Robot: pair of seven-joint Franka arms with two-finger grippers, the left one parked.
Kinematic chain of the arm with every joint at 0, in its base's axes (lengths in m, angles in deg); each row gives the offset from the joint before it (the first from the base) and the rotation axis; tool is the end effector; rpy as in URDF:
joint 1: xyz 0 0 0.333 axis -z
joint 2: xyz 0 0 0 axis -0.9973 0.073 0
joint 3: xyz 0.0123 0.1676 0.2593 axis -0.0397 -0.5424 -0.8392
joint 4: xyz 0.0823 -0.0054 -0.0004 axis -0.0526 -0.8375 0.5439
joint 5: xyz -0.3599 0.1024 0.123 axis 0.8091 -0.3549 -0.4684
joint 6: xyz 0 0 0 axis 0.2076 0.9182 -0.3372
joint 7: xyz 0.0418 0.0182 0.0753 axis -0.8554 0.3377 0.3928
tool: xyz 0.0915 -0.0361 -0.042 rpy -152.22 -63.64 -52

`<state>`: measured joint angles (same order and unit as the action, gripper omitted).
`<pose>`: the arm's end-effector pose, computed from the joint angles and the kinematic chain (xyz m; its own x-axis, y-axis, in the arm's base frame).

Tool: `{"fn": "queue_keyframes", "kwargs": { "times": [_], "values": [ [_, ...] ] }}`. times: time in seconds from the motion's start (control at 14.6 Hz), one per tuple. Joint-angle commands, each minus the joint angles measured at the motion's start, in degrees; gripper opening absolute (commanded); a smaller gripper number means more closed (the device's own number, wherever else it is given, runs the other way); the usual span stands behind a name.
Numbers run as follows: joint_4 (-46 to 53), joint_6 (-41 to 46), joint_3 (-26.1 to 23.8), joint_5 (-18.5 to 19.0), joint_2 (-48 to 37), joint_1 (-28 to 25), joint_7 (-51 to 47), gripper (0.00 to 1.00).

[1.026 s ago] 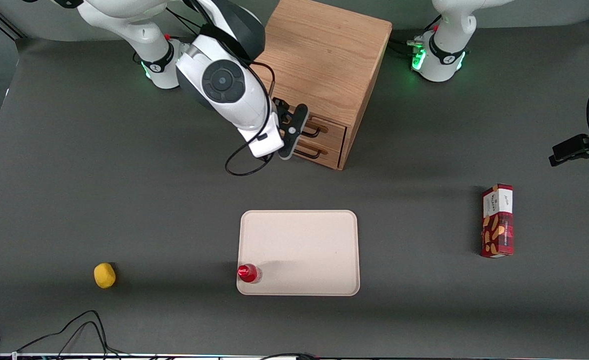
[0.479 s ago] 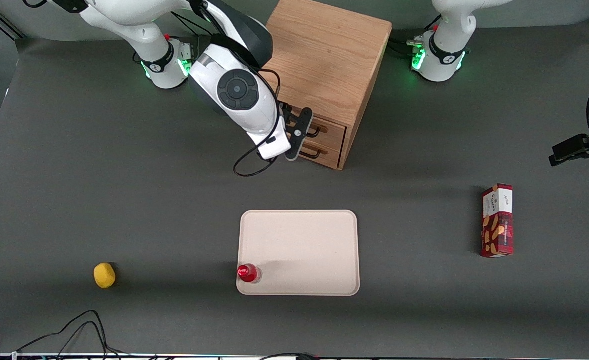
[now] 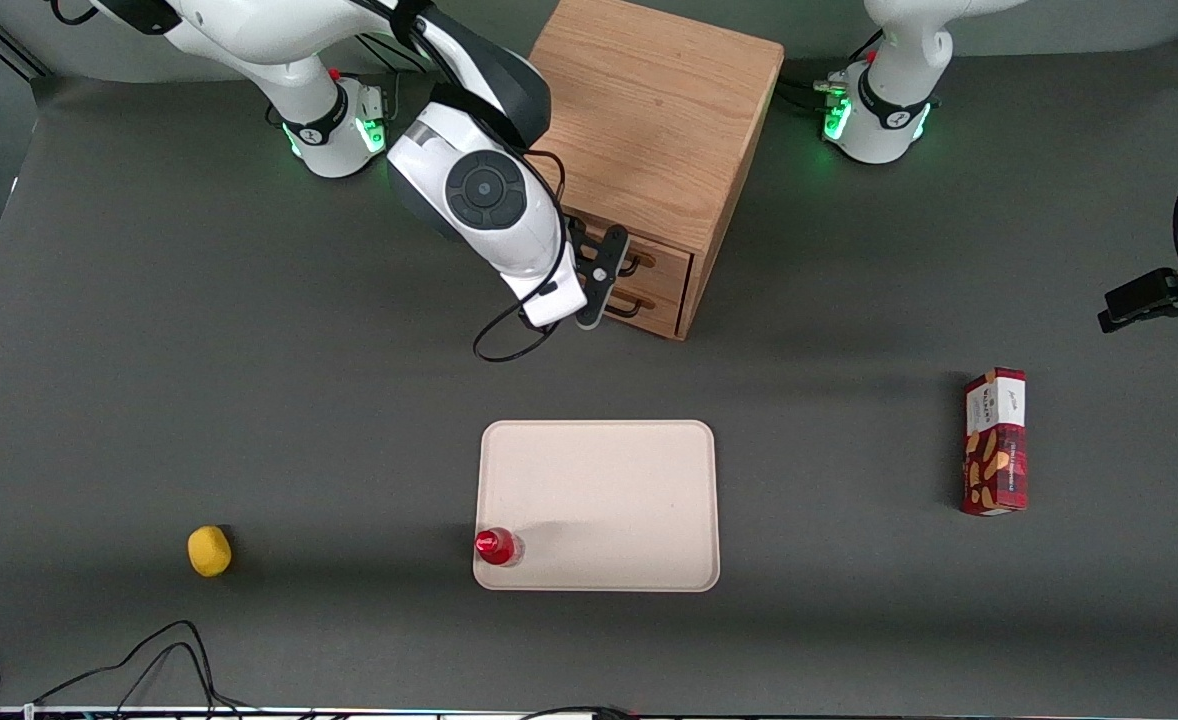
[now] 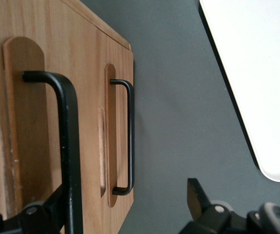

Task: Open upper drawer
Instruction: 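Pull the handle outward from the cabinet with the right gripper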

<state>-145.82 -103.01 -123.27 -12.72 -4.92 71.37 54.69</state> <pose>0.4836 0.4569 0.3883 0.3930 0.9195 -0.0025 0.8943 -0.3828 -0.2318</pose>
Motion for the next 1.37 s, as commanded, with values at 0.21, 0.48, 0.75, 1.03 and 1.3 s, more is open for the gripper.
{"fn": "queue_keyframes", "kwargs": {
  "times": [0.21,0.48,0.75,1.03,1.3],
  "values": [
    [0.75,-1.15,1.69,1.65,0.63,0.12,3.99,1.0],
    [2.41,-2.2,4.23,1.38,1.07,-0.14,4.0,1.0],
    [3.64,-3.96,7.22,1.12,1.24,-0.14,4.95,1.0],
    [4.17,-7.02,9.16,1.03,1.77,-0.05,7.69,1.0],
    [4.7,-10.02,10.74,1.03,2.91,-0.05,9.0,1.0]
  ]
}}
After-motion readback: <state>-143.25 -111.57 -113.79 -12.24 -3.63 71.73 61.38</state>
